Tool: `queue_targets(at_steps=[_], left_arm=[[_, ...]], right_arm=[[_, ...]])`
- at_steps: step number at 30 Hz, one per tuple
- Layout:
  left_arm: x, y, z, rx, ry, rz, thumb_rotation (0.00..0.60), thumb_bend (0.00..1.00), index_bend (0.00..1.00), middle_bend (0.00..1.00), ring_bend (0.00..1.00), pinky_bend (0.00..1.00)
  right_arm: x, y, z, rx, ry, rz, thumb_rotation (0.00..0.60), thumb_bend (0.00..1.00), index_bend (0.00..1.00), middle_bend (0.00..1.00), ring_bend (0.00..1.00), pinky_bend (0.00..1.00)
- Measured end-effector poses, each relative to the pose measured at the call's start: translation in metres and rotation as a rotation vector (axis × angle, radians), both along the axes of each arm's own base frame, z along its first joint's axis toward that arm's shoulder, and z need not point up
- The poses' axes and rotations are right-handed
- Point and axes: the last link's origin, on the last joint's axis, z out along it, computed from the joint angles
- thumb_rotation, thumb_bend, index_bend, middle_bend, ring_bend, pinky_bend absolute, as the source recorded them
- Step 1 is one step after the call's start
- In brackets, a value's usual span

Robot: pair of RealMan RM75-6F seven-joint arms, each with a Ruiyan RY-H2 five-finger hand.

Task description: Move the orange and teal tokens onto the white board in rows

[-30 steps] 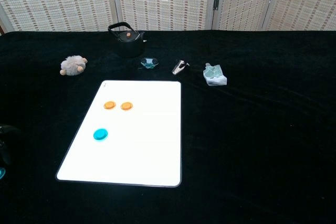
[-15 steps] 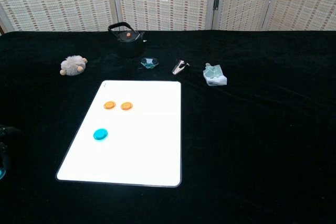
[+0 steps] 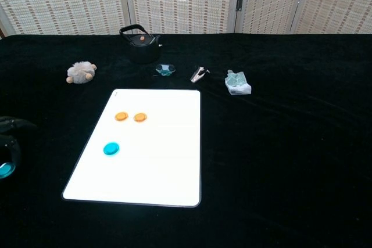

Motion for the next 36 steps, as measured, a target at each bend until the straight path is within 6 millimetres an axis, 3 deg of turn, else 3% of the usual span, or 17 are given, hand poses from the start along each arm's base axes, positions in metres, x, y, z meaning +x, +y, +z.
queue_targets(at_steps=[10, 18, 23, 29, 36], left_arm=[[0.053, 0.048, -0.007, -0.009, -0.027, -0.137, 0.600, 0.46, 0.49, 0.11, 0.00, 0.00], [0.110, 0.080, -0.034, -0.069, -0.059, -0.240, 0.600, 0.46, 0.48, 0.11, 0.00, 0.00], [0.138, 0.089, -0.052, -0.112, -0.064, -0.285, 0.600, 0.46, 0.48, 0.11, 0.00, 0.00], [0.156, 0.091, -0.070, -0.159, -0.062, -0.298, 0.600, 0.46, 0.48, 0.11, 0.00, 0.00], [0.156, 0.090, -0.084, -0.185, -0.028, -0.282, 0.600, 0.46, 0.47, 0.11, 0.00, 0.00]], right_arm=[[-0.006, 0.001, 0.003, -0.009, -0.004, -0.015, 0.600, 0.45, 0.00, 0.00, 0.07, 0.01], [-0.010, 0.002, 0.005, -0.015, -0.004, -0.030, 0.600, 0.45, 0.00, 0.00, 0.07, 0.01], [-0.012, 0.003, 0.006, -0.018, -0.005, -0.038, 0.600, 0.45, 0.00, 0.00, 0.07, 0.01], [-0.014, 0.004, 0.006, -0.020, -0.006, -0.048, 0.600, 0.45, 0.00, 0.00, 0.07, 0.01], [-0.018, 0.004, 0.006, -0.020, -0.012, -0.055, 0.600, 0.45, 0.00, 0.00, 0.07, 0.01]])
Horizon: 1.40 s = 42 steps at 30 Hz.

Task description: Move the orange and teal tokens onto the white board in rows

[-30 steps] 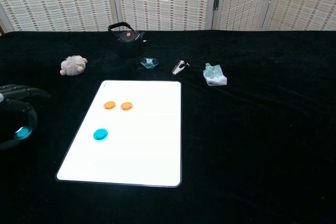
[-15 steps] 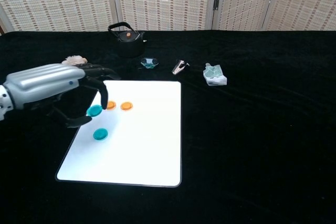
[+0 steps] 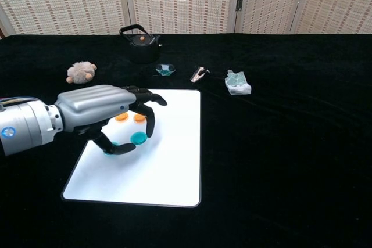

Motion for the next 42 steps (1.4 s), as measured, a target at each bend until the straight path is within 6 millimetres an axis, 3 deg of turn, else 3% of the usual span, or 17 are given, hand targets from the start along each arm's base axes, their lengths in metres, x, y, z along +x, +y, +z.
queue_targets(at_steps=[15, 28, 32, 35, 42], left_arm=[[-0.010, 0.000, -0.007, 0.000, 0.030, 0.038, 0.600, 0.45, 0.45, 0.11, 0.00, 0.00], [-0.012, 0.000, -0.007, -0.001, 0.030, 0.051, 0.600, 0.45, 0.36, 0.10, 0.00, 0.00], [-0.011, 0.003, 0.005, 0.038, -0.022, 0.071, 0.600, 0.45, 0.34, 0.10, 0.00, 0.00], [-0.016, 0.010, 0.025, 0.103, -0.078, 0.109, 0.600, 0.45, 0.32, 0.10, 0.00, 0.00], [-0.056, 0.019, 0.082, 0.302, -0.155, 0.271, 0.600, 0.46, 0.27, 0.10, 0.00, 0.00]], right_arm=[[-0.001, 0.000, -0.001, -0.001, -0.004, 0.003, 0.600, 0.45, 0.00, 0.00, 0.07, 0.01], [0.000, -0.001, -0.001, -0.003, -0.005, 0.002, 0.600, 0.45, 0.00, 0.00, 0.07, 0.01], [0.000, -0.001, 0.001, -0.006, -0.003, 0.002, 0.600, 0.45, 0.00, 0.00, 0.07, 0.01], [-0.001, 0.000, 0.002, -0.008, -0.006, -0.002, 0.600, 0.45, 0.00, 0.00, 0.07, 0.01], [-0.005, 0.001, 0.003, 0.001, -0.034, -0.014, 0.600, 0.45, 0.00, 0.00, 0.07, 0.01]])
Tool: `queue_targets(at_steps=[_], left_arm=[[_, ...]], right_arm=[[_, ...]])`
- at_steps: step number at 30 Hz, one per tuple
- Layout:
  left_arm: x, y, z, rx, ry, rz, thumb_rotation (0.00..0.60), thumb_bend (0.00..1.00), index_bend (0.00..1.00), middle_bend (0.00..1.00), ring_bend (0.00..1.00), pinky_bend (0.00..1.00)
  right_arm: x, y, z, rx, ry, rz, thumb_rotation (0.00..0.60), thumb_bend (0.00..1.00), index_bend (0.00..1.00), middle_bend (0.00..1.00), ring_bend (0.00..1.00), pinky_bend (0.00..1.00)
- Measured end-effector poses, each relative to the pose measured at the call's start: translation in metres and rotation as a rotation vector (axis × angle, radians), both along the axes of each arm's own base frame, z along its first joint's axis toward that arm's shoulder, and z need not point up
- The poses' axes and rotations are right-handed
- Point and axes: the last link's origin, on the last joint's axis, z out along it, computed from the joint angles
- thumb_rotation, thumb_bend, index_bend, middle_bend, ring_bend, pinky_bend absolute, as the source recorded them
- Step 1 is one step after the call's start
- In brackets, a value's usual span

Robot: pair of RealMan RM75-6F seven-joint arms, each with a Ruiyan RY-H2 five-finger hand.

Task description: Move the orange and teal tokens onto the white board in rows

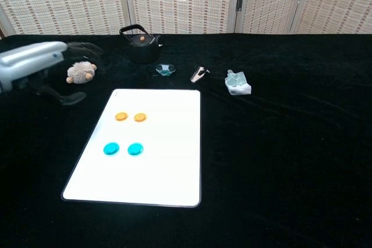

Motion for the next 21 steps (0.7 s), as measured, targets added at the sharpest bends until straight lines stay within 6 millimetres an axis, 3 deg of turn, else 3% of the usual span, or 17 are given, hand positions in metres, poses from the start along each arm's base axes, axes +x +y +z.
queue_targets(at_steps=[4, 12, 17, 21], left_arm=[[-0.033, -0.008, 0.029, 0.100, -0.012, 0.122, 0.600, 0.46, 0.27, 0.10, 0.00, 0.00], [-0.084, -0.051, 0.069, 0.265, -0.020, 0.294, 0.600, 0.46, 0.27, 0.10, 0.00, 0.00], [-0.106, -0.086, 0.083, 0.335, -0.005, 0.349, 0.600, 0.46, 0.27, 0.10, 0.00, 0.00], [-0.111, -0.107, 0.086, 0.345, 0.002, 0.373, 0.600, 0.46, 0.27, 0.10, 0.00, 0.00]], right_arm=[[-0.004, -0.001, 0.002, 0.008, -0.033, -0.009, 0.600, 0.45, 0.00, 0.00, 0.06, 0.01], [-0.006, -0.003, 0.001, 0.040, -0.098, -0.006, 0.600, 0.45, 0.00, 0.00, 0.05, 0.01], [-0.003, 0.000, 0.000, 0.075, -0.125, 0.019, 0.600, 0.45, 0.00, 0.00, 0.04, 0.00], [-0.001, 0.002, -0.003, 0.063, -0.135, 0.031, 0.600, 0.45, 0.00, 0.00, 0.05, 0.00]])
